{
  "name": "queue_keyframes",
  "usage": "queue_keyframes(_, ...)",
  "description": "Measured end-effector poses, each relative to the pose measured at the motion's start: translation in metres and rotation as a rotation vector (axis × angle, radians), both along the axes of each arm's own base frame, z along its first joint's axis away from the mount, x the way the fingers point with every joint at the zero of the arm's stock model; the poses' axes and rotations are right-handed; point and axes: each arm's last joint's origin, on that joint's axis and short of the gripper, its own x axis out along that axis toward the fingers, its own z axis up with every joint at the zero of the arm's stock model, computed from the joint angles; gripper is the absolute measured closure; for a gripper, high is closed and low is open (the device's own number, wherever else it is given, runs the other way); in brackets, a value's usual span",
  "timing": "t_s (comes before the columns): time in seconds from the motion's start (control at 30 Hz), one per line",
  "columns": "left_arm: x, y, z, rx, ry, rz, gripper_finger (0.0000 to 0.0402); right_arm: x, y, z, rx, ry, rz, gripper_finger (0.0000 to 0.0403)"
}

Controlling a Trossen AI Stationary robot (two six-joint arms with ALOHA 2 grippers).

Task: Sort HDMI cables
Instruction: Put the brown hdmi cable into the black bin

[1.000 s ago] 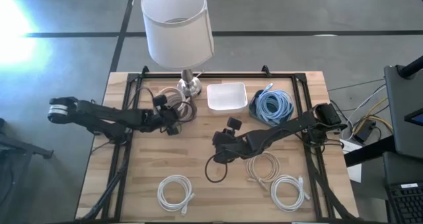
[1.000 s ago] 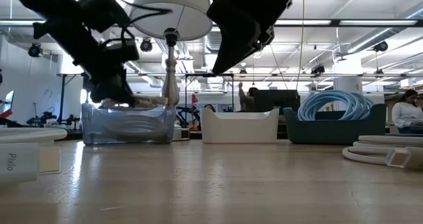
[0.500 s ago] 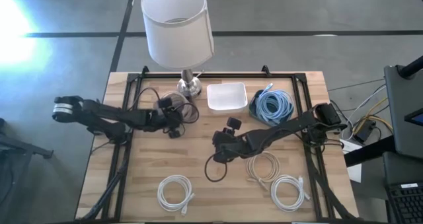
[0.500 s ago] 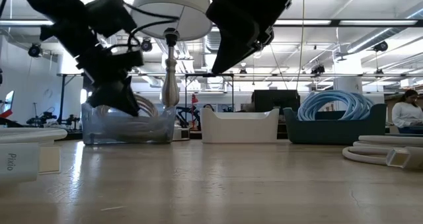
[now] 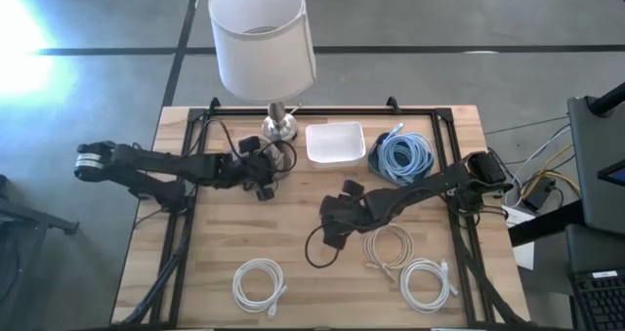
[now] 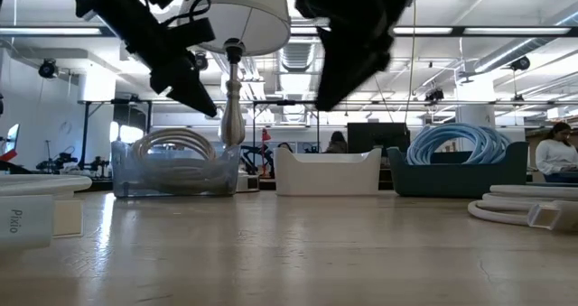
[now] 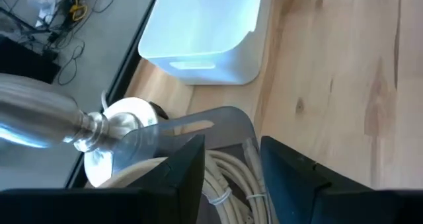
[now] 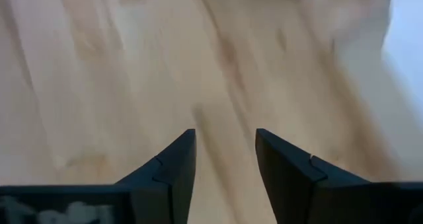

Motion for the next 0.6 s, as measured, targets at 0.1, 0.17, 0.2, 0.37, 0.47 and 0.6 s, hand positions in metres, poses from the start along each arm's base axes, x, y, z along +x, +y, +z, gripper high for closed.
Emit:
queue_keyframes(0.1, -0.002, 0.000, -0.004, -0.007, 0.011, 0.003, 0.0250, -0.013, 0.001, -0.006, 0.155, 0.095, -0.180, 0.0237)
queue_keyframes(0.17, -0.002, 0.000, -0.006, -0.011, 0.020, 0.006, 0.0250, -0.023, 0.005, -0.014, 0.251, 0.181, -0.276, 0.0232)
queue_keyframes(0.2, -0.003, 0.000, -0.007, -0.012, 0.023, 0.007, 0.0250, -0.029, 0.008, -0.019, 0.276, 0.226, -0.300, 0.0230)
queue_keyframes(0.37, -0.006, 0.000, -0.015, -0.013, 0.048, 0.007, 0.0250, -0.051, 0.025, -0.038, 0.386, 0.383, -0.393, 0.0228)
queue_keyframes(0.47, -0.007, 0.000, -0.019, -0.014, 0.060, 0.007, 0.0250, -0.058, 0.031, -0.044, 0.435, 0.436, -0.438, 0.0232)
queue_keyframes(0.6, -0.009, 0.000, -0.022, -0.016, 0.069, 0.008, 0.0250, -0.066, 0.032, -0.054, 0.465, 0.480, -0.504, 0.0237)
